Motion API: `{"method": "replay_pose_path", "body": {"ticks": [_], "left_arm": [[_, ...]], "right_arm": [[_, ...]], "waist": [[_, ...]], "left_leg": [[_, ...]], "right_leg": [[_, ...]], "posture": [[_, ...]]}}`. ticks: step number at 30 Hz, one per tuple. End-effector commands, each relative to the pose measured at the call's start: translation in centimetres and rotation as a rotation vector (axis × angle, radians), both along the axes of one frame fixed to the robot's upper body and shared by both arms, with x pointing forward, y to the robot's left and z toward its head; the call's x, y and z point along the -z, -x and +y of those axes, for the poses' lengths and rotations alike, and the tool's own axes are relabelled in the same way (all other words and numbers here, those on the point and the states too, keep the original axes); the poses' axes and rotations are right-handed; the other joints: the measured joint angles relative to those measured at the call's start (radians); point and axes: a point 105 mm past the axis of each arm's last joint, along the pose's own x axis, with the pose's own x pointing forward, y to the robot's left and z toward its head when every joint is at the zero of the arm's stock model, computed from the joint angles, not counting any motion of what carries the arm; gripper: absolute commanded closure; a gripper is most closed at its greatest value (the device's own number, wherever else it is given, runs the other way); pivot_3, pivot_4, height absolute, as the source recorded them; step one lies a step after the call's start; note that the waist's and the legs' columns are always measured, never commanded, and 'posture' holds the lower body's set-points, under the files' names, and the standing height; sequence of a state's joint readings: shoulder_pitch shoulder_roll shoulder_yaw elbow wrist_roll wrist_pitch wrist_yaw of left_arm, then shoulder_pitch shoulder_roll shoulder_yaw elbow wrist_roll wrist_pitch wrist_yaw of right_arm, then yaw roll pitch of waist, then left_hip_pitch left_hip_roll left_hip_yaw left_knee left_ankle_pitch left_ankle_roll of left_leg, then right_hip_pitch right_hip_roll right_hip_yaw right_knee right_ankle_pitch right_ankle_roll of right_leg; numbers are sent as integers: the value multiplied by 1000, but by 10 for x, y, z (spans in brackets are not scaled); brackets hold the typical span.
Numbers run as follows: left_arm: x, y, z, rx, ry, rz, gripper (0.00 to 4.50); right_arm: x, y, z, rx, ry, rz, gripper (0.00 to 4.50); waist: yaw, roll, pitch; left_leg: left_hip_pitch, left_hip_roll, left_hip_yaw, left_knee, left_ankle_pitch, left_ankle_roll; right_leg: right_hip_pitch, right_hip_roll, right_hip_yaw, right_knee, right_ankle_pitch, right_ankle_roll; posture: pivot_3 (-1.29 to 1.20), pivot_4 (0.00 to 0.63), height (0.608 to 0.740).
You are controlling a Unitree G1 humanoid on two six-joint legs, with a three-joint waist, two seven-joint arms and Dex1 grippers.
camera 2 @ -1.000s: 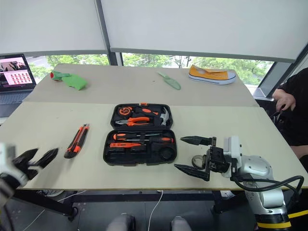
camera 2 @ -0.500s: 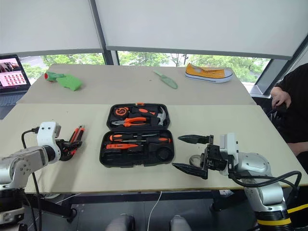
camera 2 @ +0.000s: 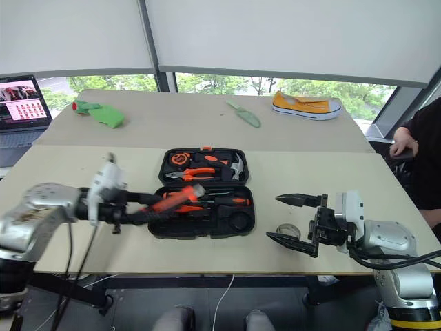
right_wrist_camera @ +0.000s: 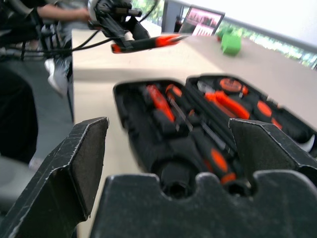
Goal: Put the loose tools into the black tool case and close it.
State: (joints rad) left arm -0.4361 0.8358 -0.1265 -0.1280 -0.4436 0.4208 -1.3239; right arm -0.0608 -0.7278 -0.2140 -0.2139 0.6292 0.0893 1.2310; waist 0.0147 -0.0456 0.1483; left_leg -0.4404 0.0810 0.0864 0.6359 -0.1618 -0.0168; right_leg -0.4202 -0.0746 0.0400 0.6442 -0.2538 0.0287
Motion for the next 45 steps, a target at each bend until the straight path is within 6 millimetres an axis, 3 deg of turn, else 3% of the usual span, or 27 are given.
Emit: {"method": "replay_pose_path", "body": {"ticks": [1,8,19,21,23,26,29,34,45], "left_arm": [[8,-18,-10,17,-124,-111,2827],[24,-32,-12,29,-237,-168,2827],[39,-29,-8,62,-327,-132,2827],[41,-29,-8,54,-326,-128,1797],[40,-29,-11,75,-313,-154,1155],[21,-34,-21,79,-158,-201,9],[-3,-42,-19,41,36,-187,9],[-13,-43,-10,32,159,-147,9],[34,-32,-14,64,72,-146,4171]], "right_arm": [[-10,3,-2,13,4,-65,0],[-6,13,-1,38,-3,-57,0],[-4,13,-1,53,-7,-59,0],[-3,13,0,53,-10,-58,0],[-2,13,0,52,-11,-57,0],[-2,13,1,51,-13,-55,0],[-2,11,1,51,-15,-54,0],[-2,8,-1,59,-16,-54,0],[5,10,2,78,-34,-35,0]], "waist": [[-4,0,0],[-7,0,0],[-3,0,0],[-3,0,0],[-4,0,0],[-5,0,0],[-2,0,0],[-5,0,0],[-2,0,0]], "left_leg": [[0,0,0,0,0,0],[0,1,-2,1,0,1],[0,1,-2,4,0,1],[0,1,-2,4,0,1],[0,1,-2,4,0,1],[0,1,-2,4,0,1],[-1,1,-2,4,0,1],[-1,2,-3,6,0,2],[-1,2,-2,6,0,1]], "right_leg": [[0,1,0,1,1,2],[-1,4,2,2,1,4],[0,4,2,2,1,5],[0,4,2,2,1,5],[0,4,2,2,1,5],[0,4,3,2,1,4],[0,4,2,3,1,5],[0,5,2,4,1,5],[1,4,2,4,1,4]], "posture": [[0,150,740],[0,150,740],[0,150,740],[0,150,740],[0,150,740],[0,150,740],[0,150,740],[0,150,740],[0,150,740]]}}
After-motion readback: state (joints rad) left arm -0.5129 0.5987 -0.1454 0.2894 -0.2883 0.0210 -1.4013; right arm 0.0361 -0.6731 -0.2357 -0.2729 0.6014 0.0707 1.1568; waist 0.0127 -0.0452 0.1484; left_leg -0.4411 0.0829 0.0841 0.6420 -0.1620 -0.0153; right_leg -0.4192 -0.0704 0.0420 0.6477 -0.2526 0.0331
